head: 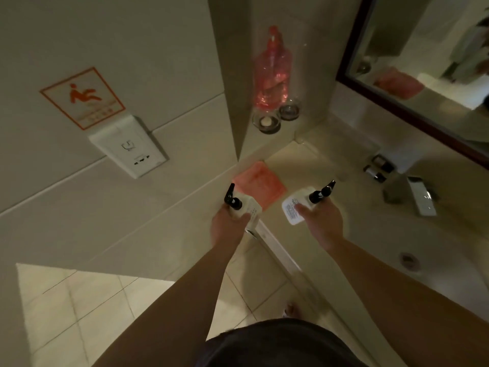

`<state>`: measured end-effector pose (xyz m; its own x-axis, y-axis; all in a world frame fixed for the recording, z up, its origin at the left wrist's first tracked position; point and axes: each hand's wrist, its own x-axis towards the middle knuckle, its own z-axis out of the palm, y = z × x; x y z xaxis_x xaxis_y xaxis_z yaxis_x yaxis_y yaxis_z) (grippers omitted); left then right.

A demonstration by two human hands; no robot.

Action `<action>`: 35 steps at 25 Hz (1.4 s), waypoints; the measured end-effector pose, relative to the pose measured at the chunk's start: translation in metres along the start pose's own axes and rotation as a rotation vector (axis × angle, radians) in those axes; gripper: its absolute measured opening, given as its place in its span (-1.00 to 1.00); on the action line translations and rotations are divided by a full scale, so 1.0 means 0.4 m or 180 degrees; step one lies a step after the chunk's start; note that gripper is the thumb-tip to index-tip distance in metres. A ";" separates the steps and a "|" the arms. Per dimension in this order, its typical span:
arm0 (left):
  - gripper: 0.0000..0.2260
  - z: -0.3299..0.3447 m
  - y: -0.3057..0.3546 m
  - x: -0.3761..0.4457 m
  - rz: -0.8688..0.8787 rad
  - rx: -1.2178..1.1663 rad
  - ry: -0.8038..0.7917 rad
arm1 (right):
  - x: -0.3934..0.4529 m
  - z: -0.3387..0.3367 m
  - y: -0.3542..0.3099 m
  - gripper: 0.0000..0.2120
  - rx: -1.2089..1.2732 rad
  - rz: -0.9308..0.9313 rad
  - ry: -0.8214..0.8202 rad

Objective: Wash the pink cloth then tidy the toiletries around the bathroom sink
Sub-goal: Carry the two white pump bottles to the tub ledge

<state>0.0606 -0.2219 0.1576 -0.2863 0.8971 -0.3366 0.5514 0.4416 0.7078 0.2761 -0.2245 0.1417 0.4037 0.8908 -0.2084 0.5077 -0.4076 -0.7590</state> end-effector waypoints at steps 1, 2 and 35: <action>-0.59 -0.011 0.009 0.025 0.0057 0.0034 0.0029 | 0.024 0.010 -0.023 -0.57 0.0006 -0.0048 -0.0006; -0.59 -0.025 0.025 0.050 0.0136 0.0092 0.0046 | 0.047 0.021 -0.045 -0.57 0.0009 -0.0076 -0.0010; -0.64 -0.040 0.146 0.349 -0.0156 -0.0072 0.0452 | 0.554 0.384 -0.402 -0.44 0.1049 0.0509 -0.0422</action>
<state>0.0402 -0.0710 0.1617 -0.4213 0.8623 -0.2810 0.5168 0.4828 0.7070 0.1671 0.0695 0.1229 0.3451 0.8483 -0.4016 0.1660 -0.4763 -0.8635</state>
